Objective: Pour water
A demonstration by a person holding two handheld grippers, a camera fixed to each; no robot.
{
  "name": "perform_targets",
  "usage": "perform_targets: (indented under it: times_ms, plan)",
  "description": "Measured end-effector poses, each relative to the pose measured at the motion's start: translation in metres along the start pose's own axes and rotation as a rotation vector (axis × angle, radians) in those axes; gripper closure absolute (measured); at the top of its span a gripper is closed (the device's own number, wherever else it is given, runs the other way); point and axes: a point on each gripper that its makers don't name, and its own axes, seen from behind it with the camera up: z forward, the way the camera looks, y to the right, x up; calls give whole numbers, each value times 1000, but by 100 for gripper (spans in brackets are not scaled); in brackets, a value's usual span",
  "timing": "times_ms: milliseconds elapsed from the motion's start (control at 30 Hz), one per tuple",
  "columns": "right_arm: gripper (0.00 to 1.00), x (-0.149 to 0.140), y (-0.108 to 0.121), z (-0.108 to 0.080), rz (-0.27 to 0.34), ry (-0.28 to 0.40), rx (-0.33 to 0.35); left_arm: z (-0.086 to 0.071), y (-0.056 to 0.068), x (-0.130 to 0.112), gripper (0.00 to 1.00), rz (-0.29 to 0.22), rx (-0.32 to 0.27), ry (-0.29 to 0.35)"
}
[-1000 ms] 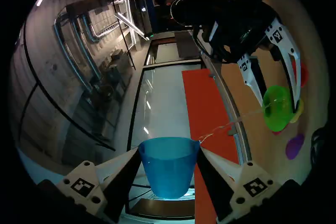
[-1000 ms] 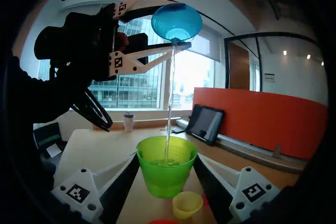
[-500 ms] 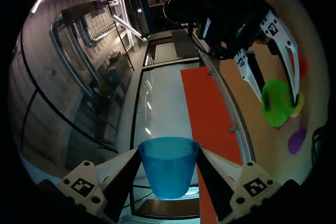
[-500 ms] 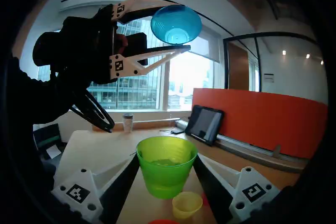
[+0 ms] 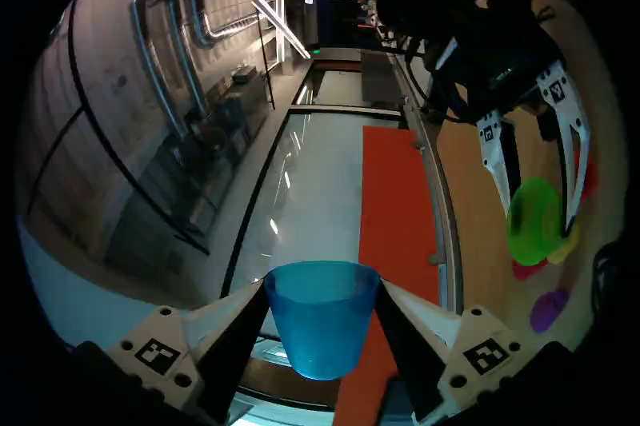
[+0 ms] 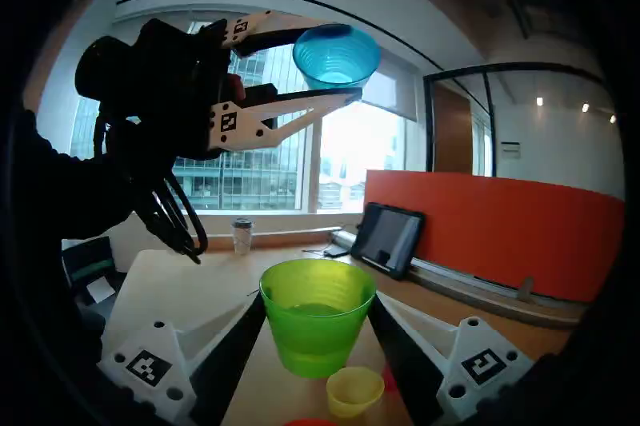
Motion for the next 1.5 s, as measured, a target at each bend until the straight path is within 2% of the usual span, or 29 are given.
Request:
perform_targets:
  times_ms: [233,633,900,1067,1267,1500]
  plan:
    - [10,-1,5,-2,7,3,-12,-3,9,-18,13,-279,-7,-36]
    - [10,7,8,-7,9,19,-22,-8,22,-48,13,-712,-37,-104]
    - [10,11,9,-11,0,22,-29,-11,32,-60,12,-952,-66,-126]
    - [10,13,10,-13,-2,24,-34,-14,39,-63,12,-1119,-103,-131]
    - [10,15,12,-15,-5,26,-41,-16,46,-68,12,-1240,-123,-137]
    - [10,15,16,-18,1,24,-52,-21,65,-75,12,-1311,-152,-172]
